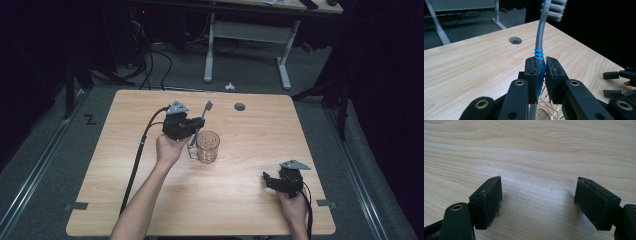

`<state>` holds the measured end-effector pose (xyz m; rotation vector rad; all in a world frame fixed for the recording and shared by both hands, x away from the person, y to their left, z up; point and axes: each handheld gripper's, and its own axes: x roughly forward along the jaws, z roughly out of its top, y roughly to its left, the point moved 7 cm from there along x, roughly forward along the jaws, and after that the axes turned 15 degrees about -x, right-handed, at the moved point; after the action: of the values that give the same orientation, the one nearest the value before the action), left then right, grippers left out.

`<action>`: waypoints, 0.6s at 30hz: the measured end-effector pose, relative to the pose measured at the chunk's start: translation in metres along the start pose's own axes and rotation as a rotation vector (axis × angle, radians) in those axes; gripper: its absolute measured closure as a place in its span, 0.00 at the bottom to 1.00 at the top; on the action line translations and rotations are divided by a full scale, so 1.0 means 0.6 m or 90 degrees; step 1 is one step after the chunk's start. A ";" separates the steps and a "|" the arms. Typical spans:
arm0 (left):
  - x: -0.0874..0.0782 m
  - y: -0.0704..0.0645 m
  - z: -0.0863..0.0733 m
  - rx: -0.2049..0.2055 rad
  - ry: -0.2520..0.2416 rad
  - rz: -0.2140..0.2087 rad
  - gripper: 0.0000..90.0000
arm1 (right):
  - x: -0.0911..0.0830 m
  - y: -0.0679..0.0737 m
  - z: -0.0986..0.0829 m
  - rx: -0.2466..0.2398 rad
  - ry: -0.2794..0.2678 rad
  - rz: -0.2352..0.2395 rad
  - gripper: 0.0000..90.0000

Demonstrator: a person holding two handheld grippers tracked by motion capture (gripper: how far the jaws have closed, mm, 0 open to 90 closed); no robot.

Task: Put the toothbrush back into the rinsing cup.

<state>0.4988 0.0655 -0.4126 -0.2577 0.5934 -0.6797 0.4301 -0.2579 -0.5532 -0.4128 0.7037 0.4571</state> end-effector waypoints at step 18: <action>-0.008 0.002 -0.005 0.018 0.019 0.012 0.89 | 0.000 0.000 0.000 0.000 0.000 0.000 0.25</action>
<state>0.4949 0.0696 -0.4133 -0.2159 0.6134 -0.6735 0.4300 -0.2579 -0.5532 -0.4130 0.7038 0.4575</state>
